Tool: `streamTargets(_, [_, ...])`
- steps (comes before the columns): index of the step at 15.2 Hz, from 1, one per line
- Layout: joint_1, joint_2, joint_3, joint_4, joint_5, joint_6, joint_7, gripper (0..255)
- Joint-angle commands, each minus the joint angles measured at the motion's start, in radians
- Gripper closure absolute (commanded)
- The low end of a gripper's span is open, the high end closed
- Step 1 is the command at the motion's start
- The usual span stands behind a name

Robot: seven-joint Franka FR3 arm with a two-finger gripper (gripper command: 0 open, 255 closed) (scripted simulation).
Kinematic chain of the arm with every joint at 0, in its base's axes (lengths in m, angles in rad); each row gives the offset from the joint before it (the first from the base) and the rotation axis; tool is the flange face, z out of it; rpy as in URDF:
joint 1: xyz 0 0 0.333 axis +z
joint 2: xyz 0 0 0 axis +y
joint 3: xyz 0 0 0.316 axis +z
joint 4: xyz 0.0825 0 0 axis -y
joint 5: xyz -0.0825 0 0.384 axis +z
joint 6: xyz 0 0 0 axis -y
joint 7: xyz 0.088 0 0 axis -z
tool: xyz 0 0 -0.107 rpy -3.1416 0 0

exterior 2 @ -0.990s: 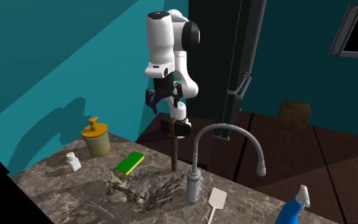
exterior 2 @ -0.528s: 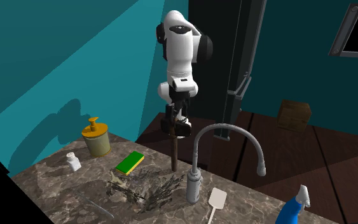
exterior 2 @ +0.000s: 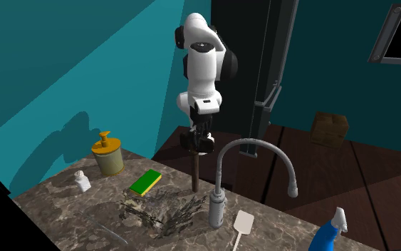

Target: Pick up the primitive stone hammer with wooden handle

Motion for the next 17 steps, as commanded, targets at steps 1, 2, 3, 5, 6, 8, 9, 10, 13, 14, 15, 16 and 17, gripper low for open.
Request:
streamTargets(1, [0.000, 0.001, 0.000, -0.002, 0.000, 0.004, 0.000, 255])
streamTargets(2, [0.000, 0.001, 0.000, -0.002, 0.000, 0.004, 0.000, 255])
streamTargets(3, [0.000, 0.002, 0.000, -0.002, 0.000, 0.004, 0.000, 255])
streamTargets(5, [0.000, 0.002, 0.000, -0.002, 0.000, 0.004, 0.000, 255])
streamTargets(6, [0.000, 0.002, 0.000, -0.002, 0.000, 0.004, 0.000, 255])
streamTargets(8, [0.000, 0.001, 0.000, -0.003, 0.000, 0.004, 0.000, 255])
streamTargets(9, [0.000, -0.001, 0.000, -0.001, 0.000, 0.000, 0.000, 255])
streamTargets(10, [0.000, -0.004, 0.000, 0.010, 0.000, -0.014, -0.001, 255])
streamTargets(13, [0.000, -0.011, 0.002, 0.045, 0.001, -0.056, -0.001, 255])
streamTargets(14, [0.001, -0.013, 0.003, 0.057, 0.002, -0.070, -0.001, 255])
streamTargets(15, [0.001, -0.015, 0.003, 0.069, 0.002, -0.084, -0.001, 255])
streamTargets(16, [0.001, -0.017, 0.004, 0.081, 0.002, -0.098, -0.002, 255])
streamTargets(17, [0.001, -0.018, 0.005, 0.094, 0.003, -0.111, -0.002, 255])
